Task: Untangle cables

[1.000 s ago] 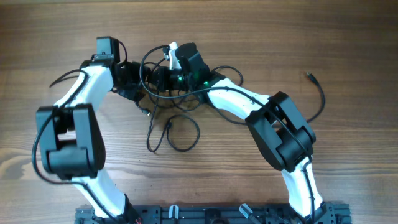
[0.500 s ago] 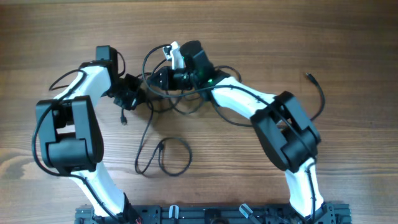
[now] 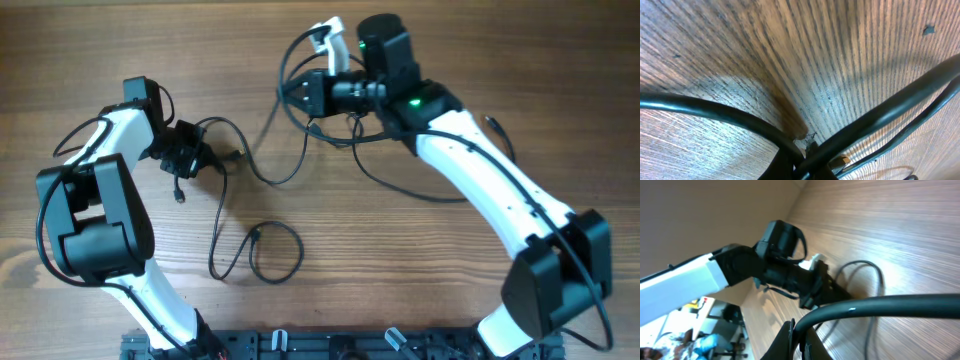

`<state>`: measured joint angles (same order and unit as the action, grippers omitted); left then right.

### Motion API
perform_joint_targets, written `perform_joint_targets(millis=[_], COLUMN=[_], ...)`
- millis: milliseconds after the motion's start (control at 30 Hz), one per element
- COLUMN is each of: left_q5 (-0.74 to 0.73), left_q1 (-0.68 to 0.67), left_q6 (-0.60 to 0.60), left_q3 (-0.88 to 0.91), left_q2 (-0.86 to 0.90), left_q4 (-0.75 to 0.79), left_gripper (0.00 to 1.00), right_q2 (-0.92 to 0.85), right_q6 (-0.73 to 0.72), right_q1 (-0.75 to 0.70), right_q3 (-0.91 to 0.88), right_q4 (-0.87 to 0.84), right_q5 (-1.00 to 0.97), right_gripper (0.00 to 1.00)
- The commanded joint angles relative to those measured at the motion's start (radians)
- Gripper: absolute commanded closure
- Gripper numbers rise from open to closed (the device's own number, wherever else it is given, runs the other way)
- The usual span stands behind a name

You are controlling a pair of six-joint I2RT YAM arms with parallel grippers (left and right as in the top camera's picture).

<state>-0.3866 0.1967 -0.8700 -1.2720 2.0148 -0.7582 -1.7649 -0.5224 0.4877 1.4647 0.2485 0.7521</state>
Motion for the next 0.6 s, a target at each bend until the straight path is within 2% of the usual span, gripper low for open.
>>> perform_joint_targets(millis=[0,300,433,567], left_q5=[0.081,0.082,0.082,0.082], left_q1=[0.011,0.011,0.011,0.011], left_q6=[0.025,0.025,0.025,0.025], left_q3=[0.008,0.008,0.008,0.008], left_q2=[0.010,0.010,0.010,0.010], left_q4=[-0.002,0.005,0.006,0.006], left_gripper=[0.96,0.92,0.92,0.92], right_q2=[0.070,0.120,0.119,0.119], right_q6=[0.113,0.145,0.181,0.182], right_q1=[-0.048,-0.214,-0.322,-0.362], right_q3=[0.012,0.012,0.012,0.012], right_q4=[0.067,0.322,0.554,0.702], right_q5=[0.003,-0.119,-0.436,-0.618], right_gripper=[0.96,0.96,0.96,0.96])
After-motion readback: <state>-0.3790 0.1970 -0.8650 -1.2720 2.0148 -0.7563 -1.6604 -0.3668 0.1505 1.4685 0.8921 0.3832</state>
